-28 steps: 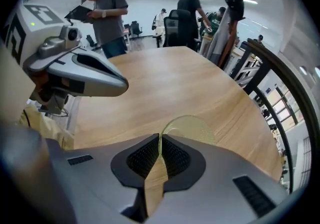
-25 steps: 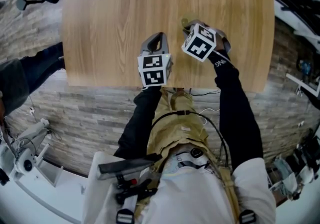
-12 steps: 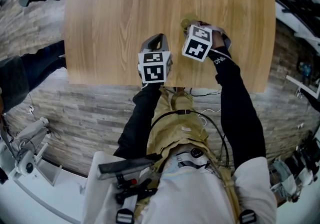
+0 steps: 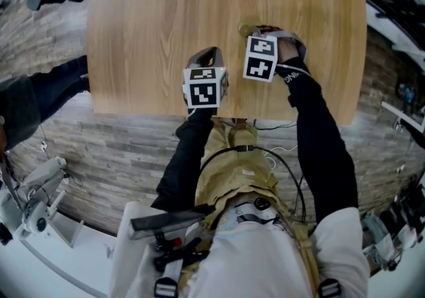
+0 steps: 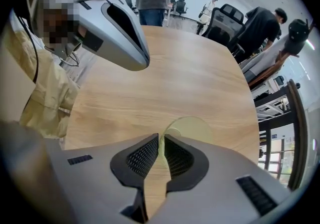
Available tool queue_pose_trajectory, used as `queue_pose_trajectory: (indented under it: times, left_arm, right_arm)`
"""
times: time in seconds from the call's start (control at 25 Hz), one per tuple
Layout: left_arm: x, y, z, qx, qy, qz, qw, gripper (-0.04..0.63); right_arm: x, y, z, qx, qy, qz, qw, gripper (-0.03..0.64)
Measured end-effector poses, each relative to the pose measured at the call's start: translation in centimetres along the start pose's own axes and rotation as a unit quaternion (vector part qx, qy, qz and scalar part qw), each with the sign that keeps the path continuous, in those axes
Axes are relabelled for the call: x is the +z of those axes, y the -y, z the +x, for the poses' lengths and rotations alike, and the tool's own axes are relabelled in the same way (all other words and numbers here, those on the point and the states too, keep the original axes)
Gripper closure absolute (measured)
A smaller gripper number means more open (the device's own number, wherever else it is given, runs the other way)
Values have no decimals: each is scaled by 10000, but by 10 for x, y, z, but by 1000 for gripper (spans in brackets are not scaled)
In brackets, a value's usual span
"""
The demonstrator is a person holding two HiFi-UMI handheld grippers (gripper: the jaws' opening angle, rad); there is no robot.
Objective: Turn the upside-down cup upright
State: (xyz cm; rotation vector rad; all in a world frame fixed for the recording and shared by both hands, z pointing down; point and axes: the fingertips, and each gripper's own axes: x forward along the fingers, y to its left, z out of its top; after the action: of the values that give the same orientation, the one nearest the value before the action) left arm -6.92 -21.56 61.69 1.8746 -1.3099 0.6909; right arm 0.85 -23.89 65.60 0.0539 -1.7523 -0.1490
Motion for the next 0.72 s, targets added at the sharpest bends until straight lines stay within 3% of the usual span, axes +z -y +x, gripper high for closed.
queue_pose_trajectory:
  times: [0.2, 0.28, 0.48, 0.72]
  left_arm:
    - [3, 0, 0, 3, 13, -12, 10000, 594]
    - [5, 0, 1, 0, 43, -22, 10000, 594]
    - [12, 4, -2, 26, 187, -3, 9998, 594]
    - [32, 13, -18, -15, 540, 75, 9985, 594]
  right_arm:
    - [3, 1, -7, -52, 222, 120, 9997, 562]
    - [5, 3, -12, -53, 414, 280, 9987, 506]
    - [7, 8, -33, -260, 881, 786, 9927, 489]
    - [12, 23, -86, -838, 1822, 1918, 9607, 491]
